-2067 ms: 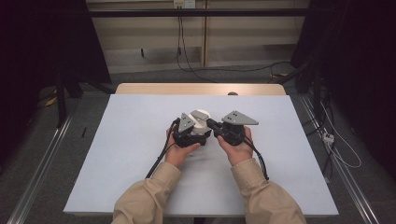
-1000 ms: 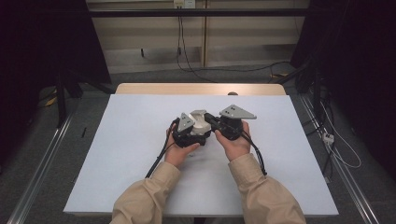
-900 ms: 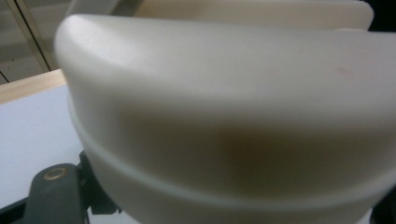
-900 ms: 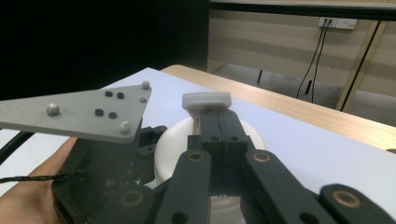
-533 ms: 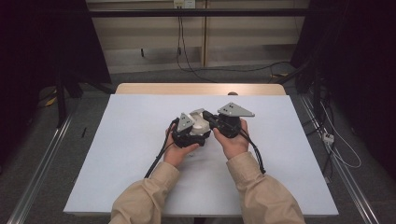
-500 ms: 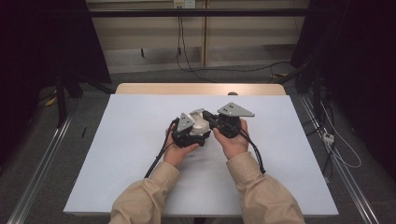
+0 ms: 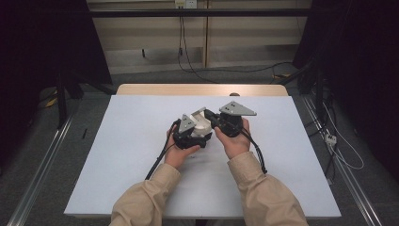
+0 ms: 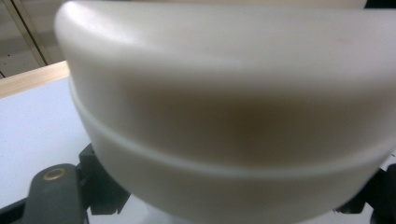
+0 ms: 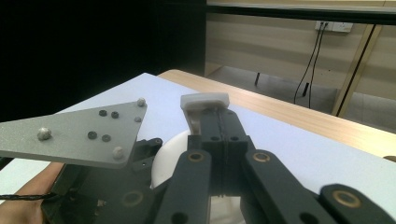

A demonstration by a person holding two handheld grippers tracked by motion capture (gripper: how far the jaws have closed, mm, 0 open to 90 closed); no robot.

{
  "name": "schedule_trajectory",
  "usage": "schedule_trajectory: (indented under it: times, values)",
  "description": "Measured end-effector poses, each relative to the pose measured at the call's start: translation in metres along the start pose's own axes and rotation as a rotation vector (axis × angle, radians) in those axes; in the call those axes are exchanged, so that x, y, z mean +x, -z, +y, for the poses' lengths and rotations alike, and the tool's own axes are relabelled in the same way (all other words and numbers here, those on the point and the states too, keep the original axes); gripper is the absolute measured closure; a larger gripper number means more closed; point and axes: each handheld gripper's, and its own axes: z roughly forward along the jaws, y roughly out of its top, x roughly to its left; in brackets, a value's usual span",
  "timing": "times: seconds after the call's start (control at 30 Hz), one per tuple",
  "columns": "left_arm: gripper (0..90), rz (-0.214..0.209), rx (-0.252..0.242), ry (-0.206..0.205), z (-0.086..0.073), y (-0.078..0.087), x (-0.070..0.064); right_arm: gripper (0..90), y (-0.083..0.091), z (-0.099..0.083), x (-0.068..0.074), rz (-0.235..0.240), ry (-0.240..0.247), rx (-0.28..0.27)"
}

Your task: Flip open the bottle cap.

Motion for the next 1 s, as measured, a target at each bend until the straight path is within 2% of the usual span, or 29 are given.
schedule_trajectory:
  times: [0.53, 1.0]
  values:
    - [18.5, -0.001, 0.004, -0.014, 0.0, 0.001, 0.0, 90.0, -0.008, 0.006, 0.0, 0.0, 0.008, 0.006]
    - [18.5, -0.005, 0.004, -0.009, 0.0, 0.001, 0.0, 90.0, -0.015, 0.012, 0.002, 0.003, 0.021, 0.011]
